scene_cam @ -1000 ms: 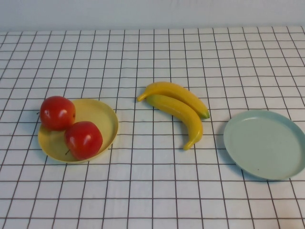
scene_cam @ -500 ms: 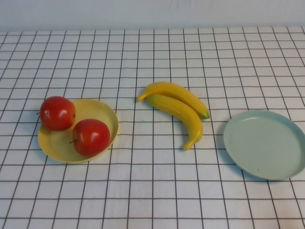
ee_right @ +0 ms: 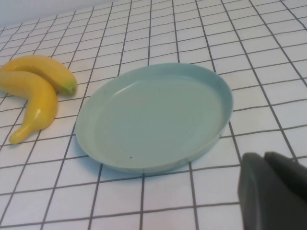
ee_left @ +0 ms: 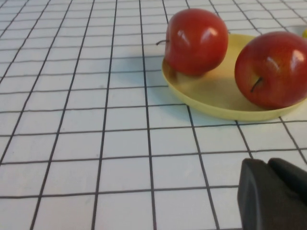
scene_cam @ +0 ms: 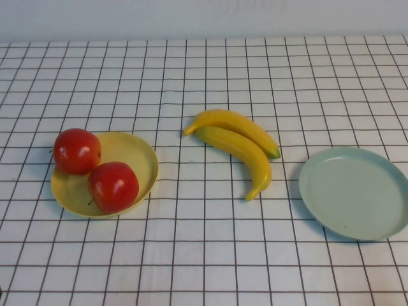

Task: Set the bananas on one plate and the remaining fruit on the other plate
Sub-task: Put another type of fruit in the right plate

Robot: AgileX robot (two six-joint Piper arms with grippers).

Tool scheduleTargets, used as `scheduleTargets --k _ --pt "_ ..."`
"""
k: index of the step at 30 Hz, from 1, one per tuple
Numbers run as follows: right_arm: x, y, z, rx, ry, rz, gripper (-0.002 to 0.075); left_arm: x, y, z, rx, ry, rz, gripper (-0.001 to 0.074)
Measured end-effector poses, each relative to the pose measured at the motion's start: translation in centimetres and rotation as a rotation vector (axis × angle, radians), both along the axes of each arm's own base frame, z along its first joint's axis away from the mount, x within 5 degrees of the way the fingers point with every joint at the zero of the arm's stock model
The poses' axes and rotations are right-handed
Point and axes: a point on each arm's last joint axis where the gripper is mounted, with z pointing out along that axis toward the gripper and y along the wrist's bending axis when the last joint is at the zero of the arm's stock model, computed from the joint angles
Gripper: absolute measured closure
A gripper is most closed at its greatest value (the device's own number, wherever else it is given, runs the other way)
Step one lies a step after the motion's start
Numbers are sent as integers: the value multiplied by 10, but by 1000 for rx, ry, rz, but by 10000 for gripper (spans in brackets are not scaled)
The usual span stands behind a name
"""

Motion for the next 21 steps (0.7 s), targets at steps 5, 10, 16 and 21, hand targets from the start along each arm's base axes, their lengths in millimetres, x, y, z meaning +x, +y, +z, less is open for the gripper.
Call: scheduleTargets --k 5,10,16,21 --pt "0 0 0 0 0 0 743 0 1 -1 3 14 27 738" --pt "0 0 0 0 0 0 743 0 2 -1 1 14 32 738" --pt "0 0 0 0 0 0 743 0 2 -1 -1 16 31 738" --pt "0 0 0 0 0 0 743 0 2 -1 2 16 30 738"
